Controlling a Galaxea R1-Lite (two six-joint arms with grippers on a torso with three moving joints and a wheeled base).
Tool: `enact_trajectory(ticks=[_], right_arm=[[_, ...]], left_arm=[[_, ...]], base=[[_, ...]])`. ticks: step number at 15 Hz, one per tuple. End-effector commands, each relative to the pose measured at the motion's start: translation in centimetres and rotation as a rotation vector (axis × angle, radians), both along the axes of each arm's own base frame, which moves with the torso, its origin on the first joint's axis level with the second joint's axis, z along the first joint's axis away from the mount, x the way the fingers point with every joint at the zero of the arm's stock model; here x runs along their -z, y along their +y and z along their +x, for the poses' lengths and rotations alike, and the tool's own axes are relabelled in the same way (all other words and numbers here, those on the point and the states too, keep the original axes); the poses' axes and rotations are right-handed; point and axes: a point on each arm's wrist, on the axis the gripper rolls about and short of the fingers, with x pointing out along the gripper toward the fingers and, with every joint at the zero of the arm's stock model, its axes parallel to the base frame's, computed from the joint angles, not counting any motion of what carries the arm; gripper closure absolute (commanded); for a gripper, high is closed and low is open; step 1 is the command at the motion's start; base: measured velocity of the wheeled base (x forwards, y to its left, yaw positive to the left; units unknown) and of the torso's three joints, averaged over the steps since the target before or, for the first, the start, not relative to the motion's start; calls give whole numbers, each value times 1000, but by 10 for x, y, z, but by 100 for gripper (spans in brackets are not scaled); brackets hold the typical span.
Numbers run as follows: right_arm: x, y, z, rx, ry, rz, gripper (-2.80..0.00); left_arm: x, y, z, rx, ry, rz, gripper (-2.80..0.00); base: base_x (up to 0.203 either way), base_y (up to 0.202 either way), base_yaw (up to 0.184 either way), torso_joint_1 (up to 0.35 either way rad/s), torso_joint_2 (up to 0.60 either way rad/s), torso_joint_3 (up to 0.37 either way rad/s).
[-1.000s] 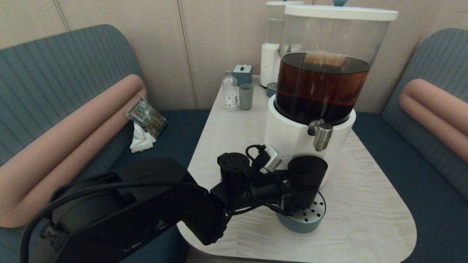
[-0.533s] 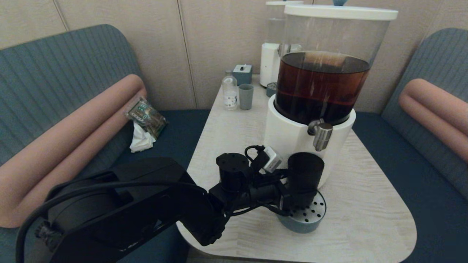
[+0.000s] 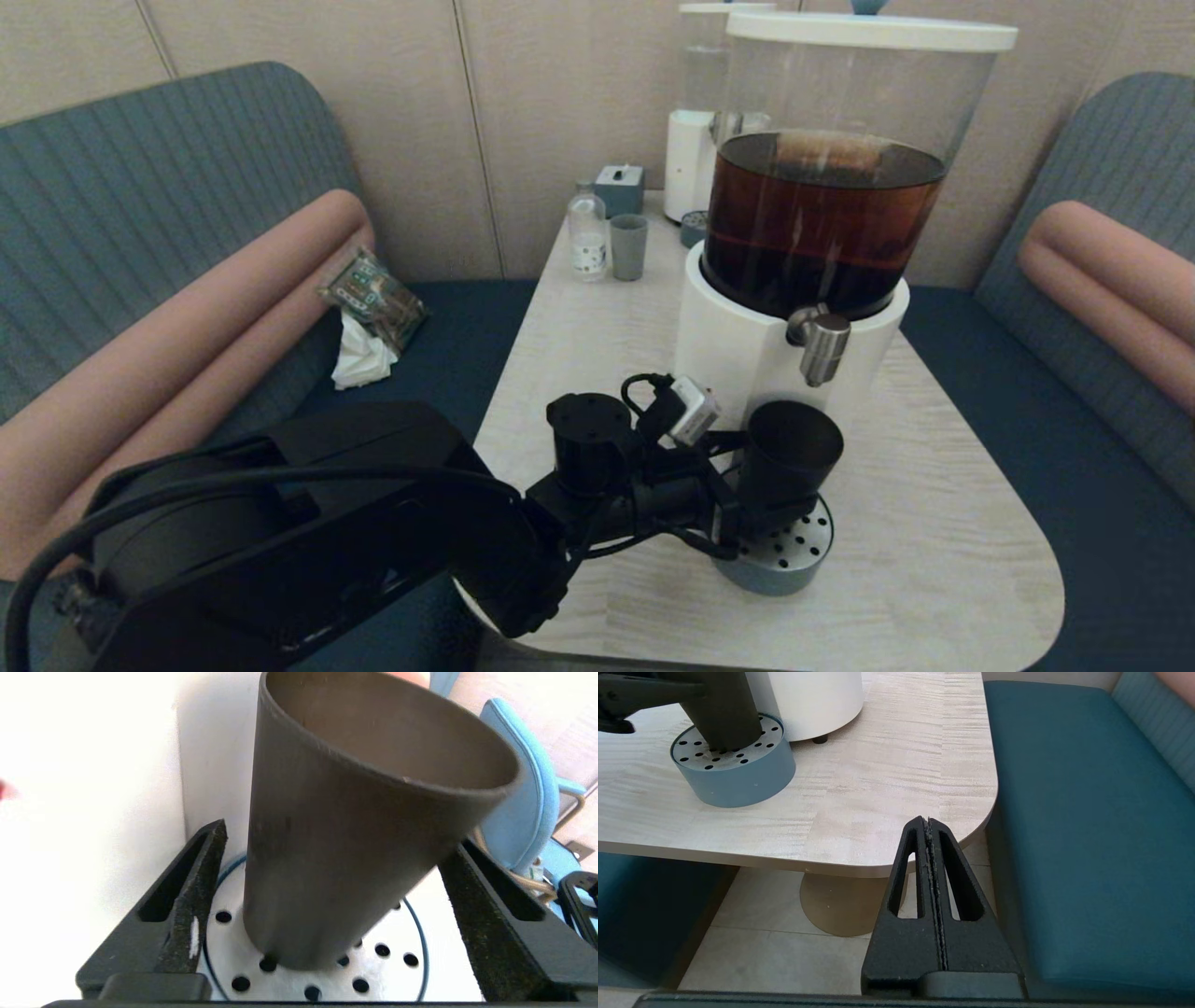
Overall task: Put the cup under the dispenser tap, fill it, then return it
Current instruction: Place it under the water dispenser
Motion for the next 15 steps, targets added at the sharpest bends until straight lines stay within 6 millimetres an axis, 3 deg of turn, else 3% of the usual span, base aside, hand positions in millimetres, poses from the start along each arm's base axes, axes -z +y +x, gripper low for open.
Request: enact_trajectory(ticks=[1, 15], right_arm=[[0, 0, 0, -1, 0, 0, 0], [0, 0, 0, -1, 0, 0, 0]], left_arm=[[-7, 5, -5, 4, -4, -4, -280], [-26, 41, -40, -7, 26, 34, -280]], base=[[0, 0, 0, 0, 0, 0], [0, 0, 0, 0, 0, 0]])
